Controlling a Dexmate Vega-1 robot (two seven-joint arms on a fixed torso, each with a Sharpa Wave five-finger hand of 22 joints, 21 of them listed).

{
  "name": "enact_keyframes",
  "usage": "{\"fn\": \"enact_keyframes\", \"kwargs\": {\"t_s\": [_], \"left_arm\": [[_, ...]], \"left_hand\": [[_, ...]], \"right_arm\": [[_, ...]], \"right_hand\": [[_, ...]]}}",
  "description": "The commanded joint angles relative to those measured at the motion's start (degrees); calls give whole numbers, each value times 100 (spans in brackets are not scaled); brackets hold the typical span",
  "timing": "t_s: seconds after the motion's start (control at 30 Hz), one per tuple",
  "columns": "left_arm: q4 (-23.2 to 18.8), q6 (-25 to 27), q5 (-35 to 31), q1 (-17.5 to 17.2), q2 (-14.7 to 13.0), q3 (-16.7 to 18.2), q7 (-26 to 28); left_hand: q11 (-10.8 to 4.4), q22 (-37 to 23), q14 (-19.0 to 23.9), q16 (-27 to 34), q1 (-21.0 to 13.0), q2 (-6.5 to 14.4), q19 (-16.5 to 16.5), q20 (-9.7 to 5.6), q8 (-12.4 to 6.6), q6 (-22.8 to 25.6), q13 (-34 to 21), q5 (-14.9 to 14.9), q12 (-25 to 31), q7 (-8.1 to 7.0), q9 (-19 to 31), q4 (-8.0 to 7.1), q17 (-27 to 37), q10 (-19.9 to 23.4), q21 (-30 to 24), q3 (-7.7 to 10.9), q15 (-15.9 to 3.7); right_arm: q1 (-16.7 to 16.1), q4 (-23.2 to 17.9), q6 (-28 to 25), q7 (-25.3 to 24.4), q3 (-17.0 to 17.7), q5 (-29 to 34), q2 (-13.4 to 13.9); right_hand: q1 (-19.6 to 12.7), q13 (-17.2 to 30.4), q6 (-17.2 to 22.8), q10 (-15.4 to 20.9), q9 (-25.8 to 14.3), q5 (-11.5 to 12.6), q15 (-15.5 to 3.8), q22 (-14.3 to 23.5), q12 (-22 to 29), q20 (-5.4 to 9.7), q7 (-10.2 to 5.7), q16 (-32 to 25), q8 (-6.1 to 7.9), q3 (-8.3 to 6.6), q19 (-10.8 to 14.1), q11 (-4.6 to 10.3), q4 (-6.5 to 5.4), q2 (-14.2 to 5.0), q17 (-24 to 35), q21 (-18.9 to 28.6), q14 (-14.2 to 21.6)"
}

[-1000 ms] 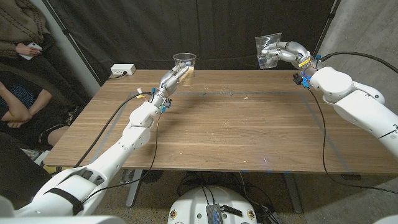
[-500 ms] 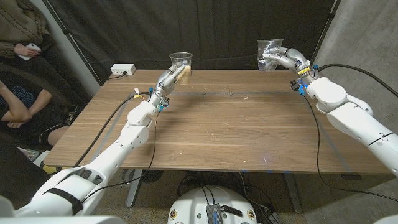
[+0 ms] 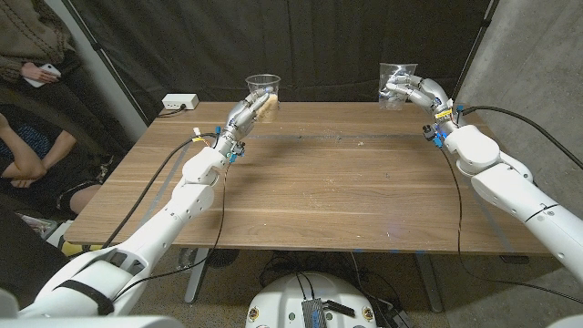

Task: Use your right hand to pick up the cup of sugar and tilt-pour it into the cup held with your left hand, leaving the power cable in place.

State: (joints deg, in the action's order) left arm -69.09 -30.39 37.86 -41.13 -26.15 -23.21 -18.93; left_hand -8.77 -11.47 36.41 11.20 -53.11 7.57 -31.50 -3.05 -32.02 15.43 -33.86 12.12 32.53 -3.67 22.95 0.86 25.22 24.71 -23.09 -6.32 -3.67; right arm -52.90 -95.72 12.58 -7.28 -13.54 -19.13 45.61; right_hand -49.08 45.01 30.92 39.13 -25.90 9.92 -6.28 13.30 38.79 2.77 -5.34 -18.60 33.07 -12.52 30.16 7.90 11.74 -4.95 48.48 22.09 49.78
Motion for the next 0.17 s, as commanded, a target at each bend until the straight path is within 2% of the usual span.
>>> {"fn": "enact_keyframes", "kwargs": {"t_s": [0.03,0.17], "left_arm": [[-194,55,8,-76,-128,49,21],[-185,15,-35,-55,-110,42,46]], "left_hand": [[-38,-11,-3,35,-8,19,11,-163,-44,34,-10,-15,20,0,6,-17,9,63,-13,7,-694],[-47,-11,8,40,-9,16,10,-164,-47,37,-14,-15,18,-2,5,-17,8,50,-14,8,-694]], "right_arm": [[-74,189,383,-215,-34,131,-176],[-12,212,353,-142,-60,115,-163]], "right_hand": [[-115,21,321,53,-25,19,-731,18,40,492,-289,26,29,-384,63,25,-357,-168,10,35,72],[-108,15,322,68,-26,17,-731,16,35,494,-283,29,29,-383,65,33,-360,-167,14,37,81]]}}
